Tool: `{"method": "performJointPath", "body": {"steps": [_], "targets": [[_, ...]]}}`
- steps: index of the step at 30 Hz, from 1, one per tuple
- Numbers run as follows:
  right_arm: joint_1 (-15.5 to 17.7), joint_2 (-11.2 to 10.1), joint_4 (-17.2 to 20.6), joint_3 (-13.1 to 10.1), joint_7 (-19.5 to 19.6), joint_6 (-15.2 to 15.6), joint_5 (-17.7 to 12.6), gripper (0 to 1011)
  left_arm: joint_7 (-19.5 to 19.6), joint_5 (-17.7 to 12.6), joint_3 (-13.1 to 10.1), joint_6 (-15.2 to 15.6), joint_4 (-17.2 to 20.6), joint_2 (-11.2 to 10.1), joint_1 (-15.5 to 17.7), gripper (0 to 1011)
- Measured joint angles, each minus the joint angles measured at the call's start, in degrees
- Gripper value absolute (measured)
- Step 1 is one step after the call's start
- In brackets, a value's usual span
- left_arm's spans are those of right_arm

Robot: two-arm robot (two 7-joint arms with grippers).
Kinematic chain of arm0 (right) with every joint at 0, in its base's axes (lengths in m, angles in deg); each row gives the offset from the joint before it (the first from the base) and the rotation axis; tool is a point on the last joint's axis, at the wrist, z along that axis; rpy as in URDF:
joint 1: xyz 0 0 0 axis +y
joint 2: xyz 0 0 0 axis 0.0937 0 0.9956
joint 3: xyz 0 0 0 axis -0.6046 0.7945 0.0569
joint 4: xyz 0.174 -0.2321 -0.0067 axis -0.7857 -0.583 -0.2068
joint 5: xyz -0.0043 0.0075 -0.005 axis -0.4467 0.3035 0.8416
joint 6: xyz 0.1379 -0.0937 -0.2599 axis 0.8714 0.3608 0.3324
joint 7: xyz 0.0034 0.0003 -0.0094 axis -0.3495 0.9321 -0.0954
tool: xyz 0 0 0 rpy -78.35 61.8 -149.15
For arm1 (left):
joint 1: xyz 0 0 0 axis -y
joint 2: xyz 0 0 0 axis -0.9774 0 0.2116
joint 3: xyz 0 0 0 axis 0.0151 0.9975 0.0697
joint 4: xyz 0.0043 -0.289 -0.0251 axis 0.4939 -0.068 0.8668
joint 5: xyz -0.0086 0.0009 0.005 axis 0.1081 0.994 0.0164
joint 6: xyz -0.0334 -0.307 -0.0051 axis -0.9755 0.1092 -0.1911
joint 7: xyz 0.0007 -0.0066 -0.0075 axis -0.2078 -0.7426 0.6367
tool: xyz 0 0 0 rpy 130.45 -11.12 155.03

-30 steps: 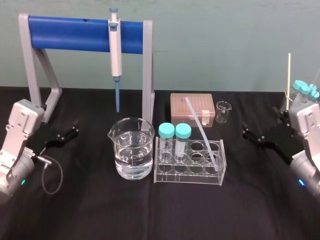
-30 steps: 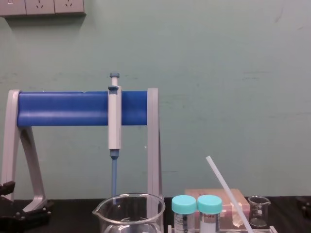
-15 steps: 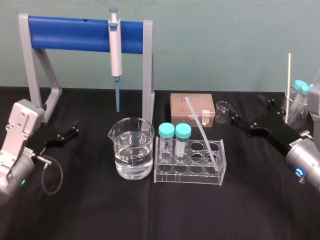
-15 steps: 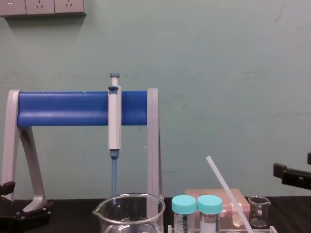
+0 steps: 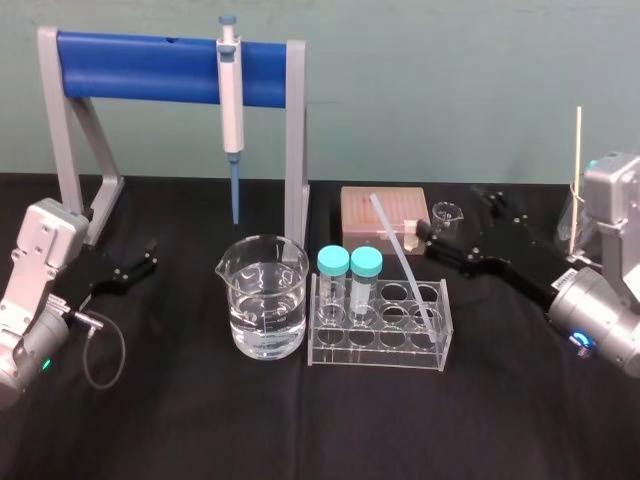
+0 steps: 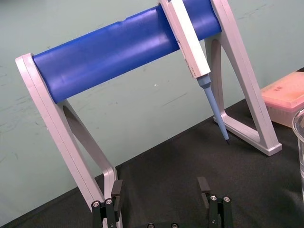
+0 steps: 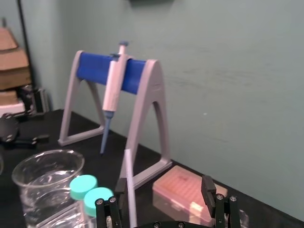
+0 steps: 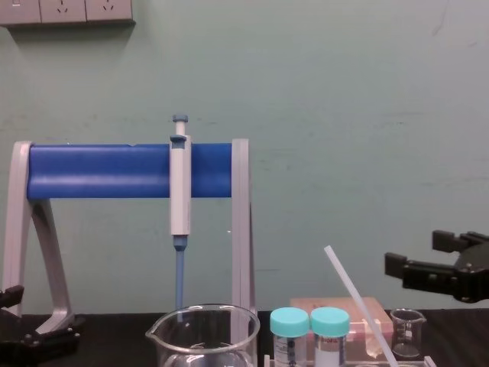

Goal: Pick up the stirring rod with one hand, then place it down.

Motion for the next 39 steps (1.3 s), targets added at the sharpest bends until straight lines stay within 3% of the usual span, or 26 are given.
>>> {"method": "performJointPath", "body": {"steps": [14,27,39], "targets": [[-3.4,1.1,-1.6,1.8,-5.0,2.9,3.4,1000,0.0,0.0,0.0,0.0,0.0,0.0,0.0,1000],[-5.9,3.2,-2.8,2.1,-5.4,7.6,5.7,1000,0.0,0.0,0.0,0.0,0.0,0.0,0.0,1000],[-7.6,5.0,-5.2,2.0,-6.1,8.3,6.5,1000,0.0,0.0,0.0,0.0,0.0,0.0,0.0,1000]]}}
